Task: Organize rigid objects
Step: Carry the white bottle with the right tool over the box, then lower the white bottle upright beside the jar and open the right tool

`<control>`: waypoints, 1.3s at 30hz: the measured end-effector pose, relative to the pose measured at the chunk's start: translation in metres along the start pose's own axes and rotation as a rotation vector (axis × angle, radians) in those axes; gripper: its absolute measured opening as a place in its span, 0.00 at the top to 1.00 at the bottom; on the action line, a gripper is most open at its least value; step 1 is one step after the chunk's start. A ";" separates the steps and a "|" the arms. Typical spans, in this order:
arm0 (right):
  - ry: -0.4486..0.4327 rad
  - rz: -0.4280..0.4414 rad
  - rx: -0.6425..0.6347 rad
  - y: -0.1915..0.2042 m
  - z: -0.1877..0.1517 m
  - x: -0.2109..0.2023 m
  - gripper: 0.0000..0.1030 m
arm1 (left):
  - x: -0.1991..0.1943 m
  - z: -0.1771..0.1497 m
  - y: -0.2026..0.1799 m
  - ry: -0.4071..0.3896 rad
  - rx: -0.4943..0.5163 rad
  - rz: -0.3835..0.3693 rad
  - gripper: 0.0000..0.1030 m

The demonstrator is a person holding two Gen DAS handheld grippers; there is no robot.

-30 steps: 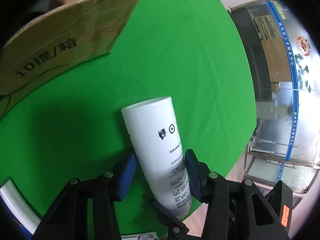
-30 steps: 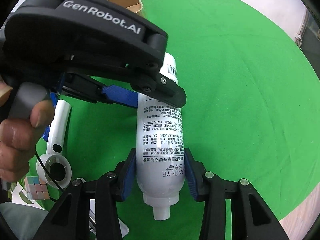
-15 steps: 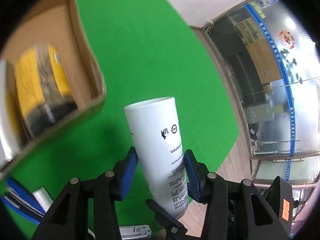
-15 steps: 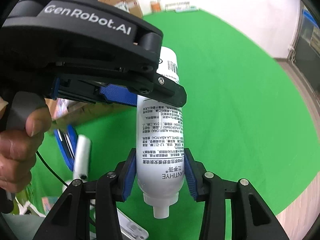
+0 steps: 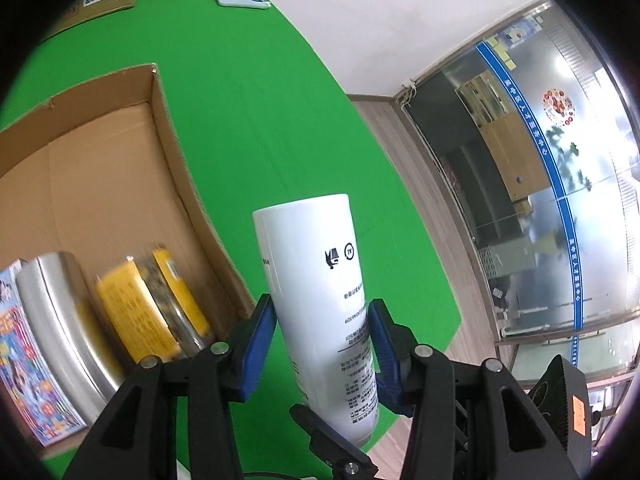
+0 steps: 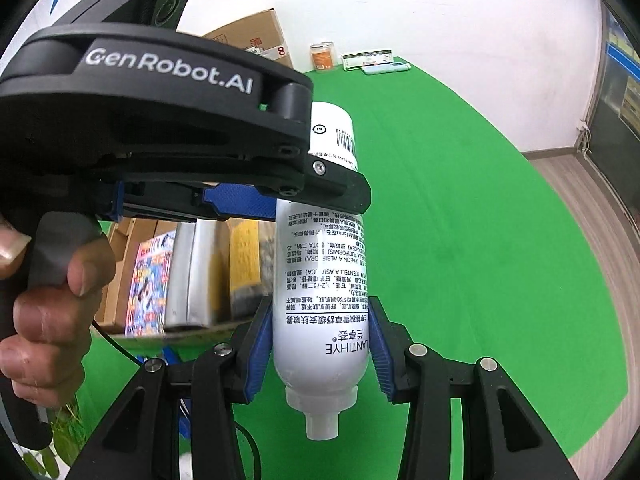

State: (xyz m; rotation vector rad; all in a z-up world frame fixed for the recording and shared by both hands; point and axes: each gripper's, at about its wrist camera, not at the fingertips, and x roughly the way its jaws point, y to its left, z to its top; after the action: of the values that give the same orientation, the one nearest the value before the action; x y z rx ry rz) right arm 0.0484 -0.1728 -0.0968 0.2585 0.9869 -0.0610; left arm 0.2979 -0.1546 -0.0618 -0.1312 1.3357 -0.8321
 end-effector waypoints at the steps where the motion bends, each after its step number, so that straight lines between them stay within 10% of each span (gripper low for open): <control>1: 0.003 0.004 0.005 0.000 0.004 0.004 0.59 | 0.000 0.003 0.003 0.001 -0.001 0.005 0.56; 30: 0.242 0.078 -0.061 0.008 0.098 0.144 0.58 | 0.047 0.036 0.123 0.129 -0.251 -0.018 0.54; 36: 0.213 0.108 -0.041 -0.003 0.096 0.129 0.12 | 0.014 0.029 0.112 0.019 -0.213 -0.002 0.41; 39: 0.175 0.124 -0.037 -0.009 0.085 0.109 0.11 | -0.017 0.013 0.101 -0.065 -0.167 0.091 0.32</control>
State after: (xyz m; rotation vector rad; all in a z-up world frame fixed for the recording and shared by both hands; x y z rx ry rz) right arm 0.1768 -0.1949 -0.1446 0.2945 1.1422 0.0943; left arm 0.3555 -0.0766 -0.0985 -0.2253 1.3391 -0.6345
